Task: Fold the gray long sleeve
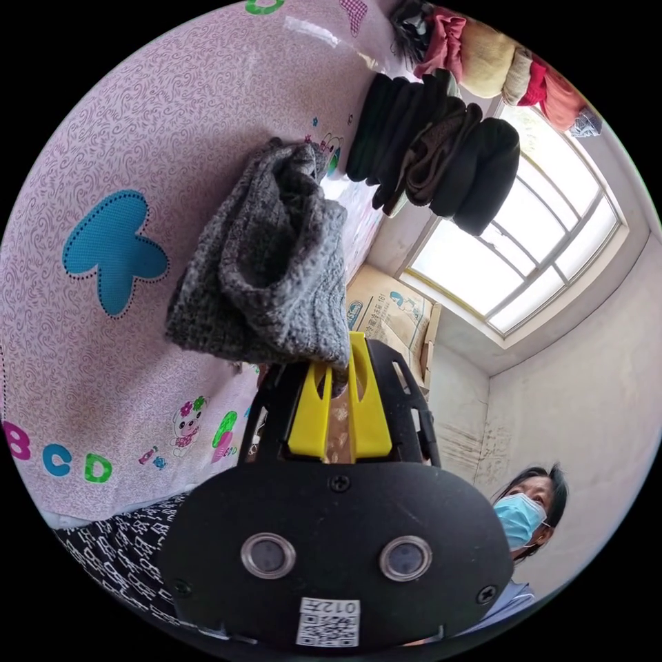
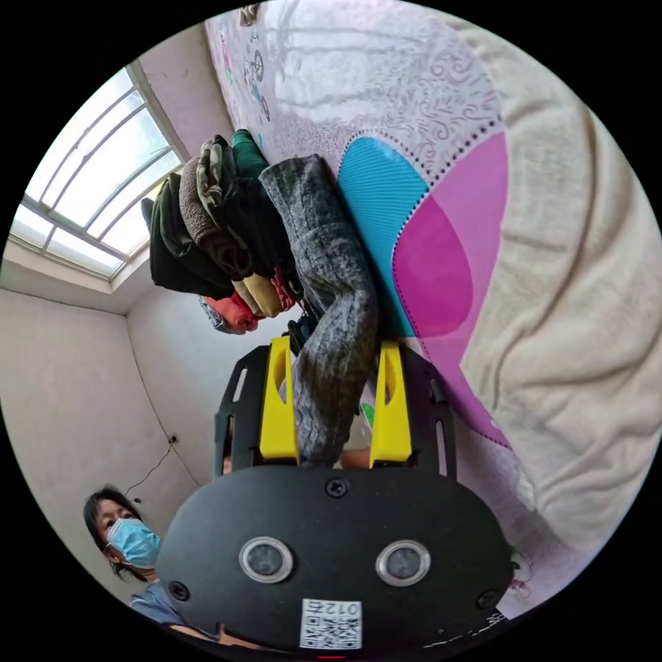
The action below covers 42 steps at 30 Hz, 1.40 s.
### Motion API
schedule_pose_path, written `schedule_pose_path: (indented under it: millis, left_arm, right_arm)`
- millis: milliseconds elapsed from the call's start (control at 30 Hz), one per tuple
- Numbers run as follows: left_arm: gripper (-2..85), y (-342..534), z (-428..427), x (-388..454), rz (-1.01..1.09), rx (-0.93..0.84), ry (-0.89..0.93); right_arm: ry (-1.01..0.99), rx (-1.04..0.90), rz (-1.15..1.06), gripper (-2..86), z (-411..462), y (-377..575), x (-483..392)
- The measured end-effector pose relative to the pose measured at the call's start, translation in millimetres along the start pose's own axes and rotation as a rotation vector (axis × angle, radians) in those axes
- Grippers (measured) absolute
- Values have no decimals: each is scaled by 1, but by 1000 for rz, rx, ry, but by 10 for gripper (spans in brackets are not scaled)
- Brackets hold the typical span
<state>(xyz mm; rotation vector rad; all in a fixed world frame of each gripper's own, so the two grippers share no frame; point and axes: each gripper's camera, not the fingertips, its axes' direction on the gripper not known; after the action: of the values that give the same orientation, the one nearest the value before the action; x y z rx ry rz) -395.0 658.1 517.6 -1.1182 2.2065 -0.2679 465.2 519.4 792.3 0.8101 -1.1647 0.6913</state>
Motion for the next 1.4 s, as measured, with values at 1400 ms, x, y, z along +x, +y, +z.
schedule_pose_path:
  millis: [1400]
  left_arm:
    - [71,-208,177,373,376,-40,137]
  right_arm:
    - [634,-33,-818,-1,349,-454,-615]
